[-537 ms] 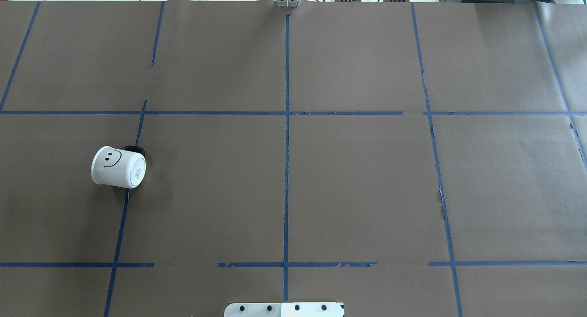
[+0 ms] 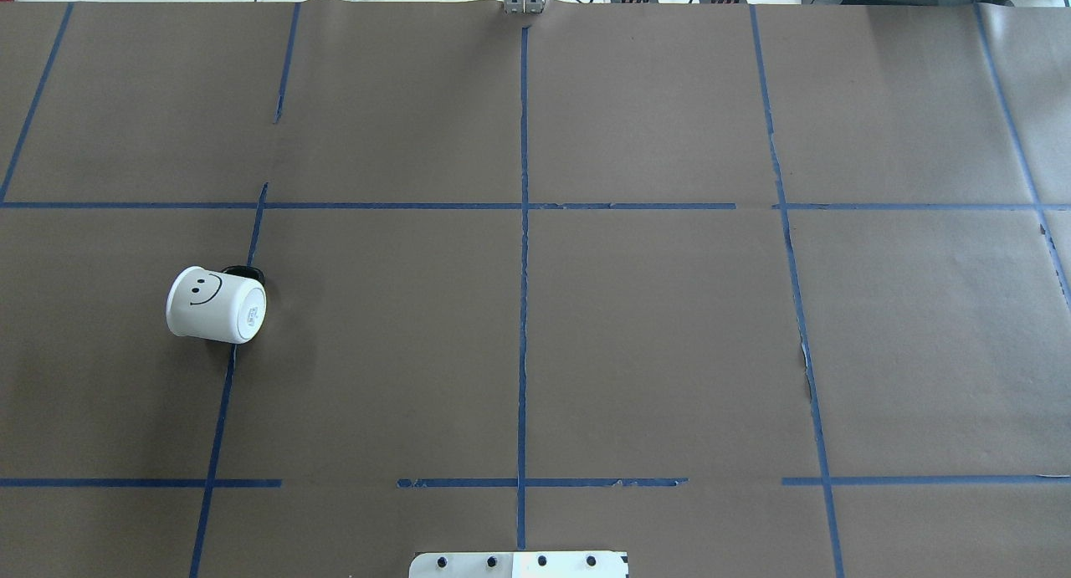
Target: Flip mug
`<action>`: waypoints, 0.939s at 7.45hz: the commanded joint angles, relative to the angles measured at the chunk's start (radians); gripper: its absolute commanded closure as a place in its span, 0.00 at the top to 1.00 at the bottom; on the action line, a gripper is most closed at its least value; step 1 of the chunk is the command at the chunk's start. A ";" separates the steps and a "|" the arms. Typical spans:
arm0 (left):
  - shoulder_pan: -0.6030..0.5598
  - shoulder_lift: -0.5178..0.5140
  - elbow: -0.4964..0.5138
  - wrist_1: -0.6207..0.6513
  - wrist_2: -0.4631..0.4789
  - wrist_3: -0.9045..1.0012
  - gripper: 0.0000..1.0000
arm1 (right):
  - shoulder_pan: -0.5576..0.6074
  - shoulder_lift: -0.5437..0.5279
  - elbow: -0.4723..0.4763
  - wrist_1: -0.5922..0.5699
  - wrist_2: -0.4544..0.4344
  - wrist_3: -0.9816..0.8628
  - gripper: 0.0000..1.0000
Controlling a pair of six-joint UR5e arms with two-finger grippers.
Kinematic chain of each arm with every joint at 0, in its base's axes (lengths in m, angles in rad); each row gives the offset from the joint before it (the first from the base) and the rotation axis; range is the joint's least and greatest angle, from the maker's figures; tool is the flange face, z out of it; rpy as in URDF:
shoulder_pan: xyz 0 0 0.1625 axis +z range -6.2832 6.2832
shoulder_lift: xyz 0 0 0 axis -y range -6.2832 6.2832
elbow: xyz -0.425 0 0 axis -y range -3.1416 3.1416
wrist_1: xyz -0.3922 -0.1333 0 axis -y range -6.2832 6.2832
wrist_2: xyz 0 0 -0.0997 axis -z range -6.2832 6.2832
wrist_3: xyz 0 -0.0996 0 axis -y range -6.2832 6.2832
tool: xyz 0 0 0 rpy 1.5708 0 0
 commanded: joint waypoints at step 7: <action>0.336 0.029 -0.030 -0.668 0.061 -0.674 1.00 | 0.000 0.000 0.000 0.000 0.000 0.000 1.00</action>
